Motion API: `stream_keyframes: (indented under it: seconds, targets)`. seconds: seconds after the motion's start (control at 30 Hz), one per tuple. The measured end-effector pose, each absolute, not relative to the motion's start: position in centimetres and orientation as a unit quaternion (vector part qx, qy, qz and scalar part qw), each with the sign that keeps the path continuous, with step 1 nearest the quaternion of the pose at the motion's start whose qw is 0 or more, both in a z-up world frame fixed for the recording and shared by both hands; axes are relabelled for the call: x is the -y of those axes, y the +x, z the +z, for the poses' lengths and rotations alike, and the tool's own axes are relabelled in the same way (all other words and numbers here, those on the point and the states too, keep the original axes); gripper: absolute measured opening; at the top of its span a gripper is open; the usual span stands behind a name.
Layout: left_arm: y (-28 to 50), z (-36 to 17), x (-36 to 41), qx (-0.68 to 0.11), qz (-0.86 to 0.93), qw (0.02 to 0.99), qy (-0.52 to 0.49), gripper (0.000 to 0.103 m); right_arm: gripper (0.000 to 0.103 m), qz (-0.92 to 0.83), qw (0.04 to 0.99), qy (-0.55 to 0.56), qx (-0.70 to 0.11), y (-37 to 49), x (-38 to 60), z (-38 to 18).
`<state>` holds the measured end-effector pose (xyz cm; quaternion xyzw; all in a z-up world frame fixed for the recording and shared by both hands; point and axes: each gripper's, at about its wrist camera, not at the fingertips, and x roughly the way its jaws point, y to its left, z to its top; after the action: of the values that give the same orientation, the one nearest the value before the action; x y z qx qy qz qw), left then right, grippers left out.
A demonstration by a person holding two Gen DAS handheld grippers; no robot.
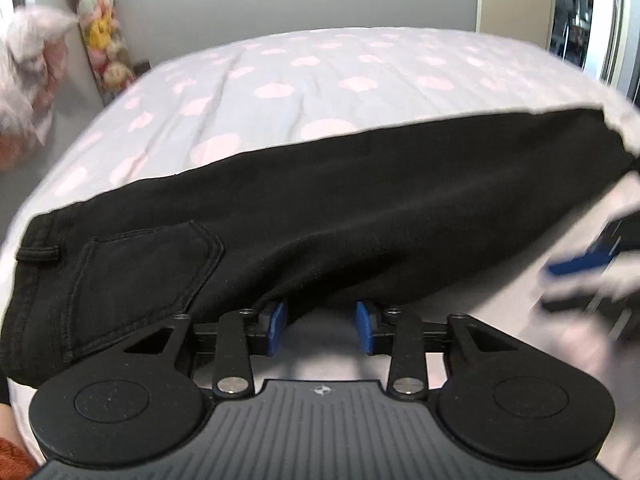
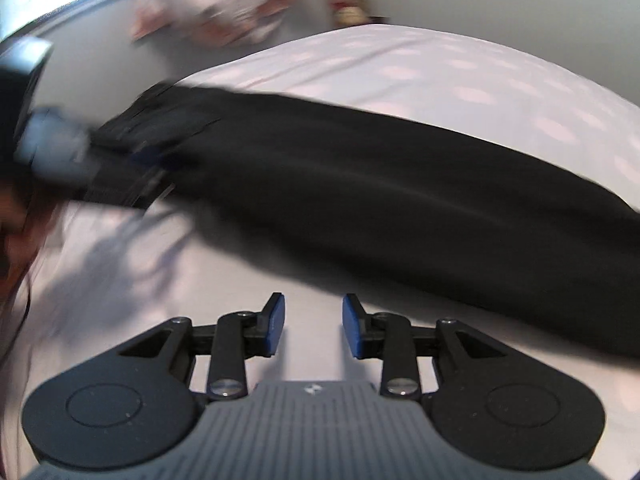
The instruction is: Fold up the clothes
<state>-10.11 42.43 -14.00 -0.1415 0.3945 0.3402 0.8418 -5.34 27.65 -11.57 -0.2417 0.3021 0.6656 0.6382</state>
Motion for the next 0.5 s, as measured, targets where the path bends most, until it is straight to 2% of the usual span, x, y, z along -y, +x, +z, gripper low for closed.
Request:
stream_keyframes:
  seconds: [0.07,0.2,0.5]
  targets:
    - [-10.6,-13.4,-43.8,-0.389,0.325,0.845,-0.173,0.036,0.036,0.681,0.628,-0.257,-0.276,-7.3,-28.8,-11.8]
    - [-11.1,-13.2,-45.3,-0.385,0.302,0.847,-0.208,0.035,0.05,0.7,0.621,-0.29,-0.2,-10.5,-30.4,-11.8]
    - [-12.2,-13.3,-46.3,-0.363,0.291,0.85,-0.246,0.034,0.05,0.69,0.629,-0.352,-0.066,-13.8,-34.4,-11.9]
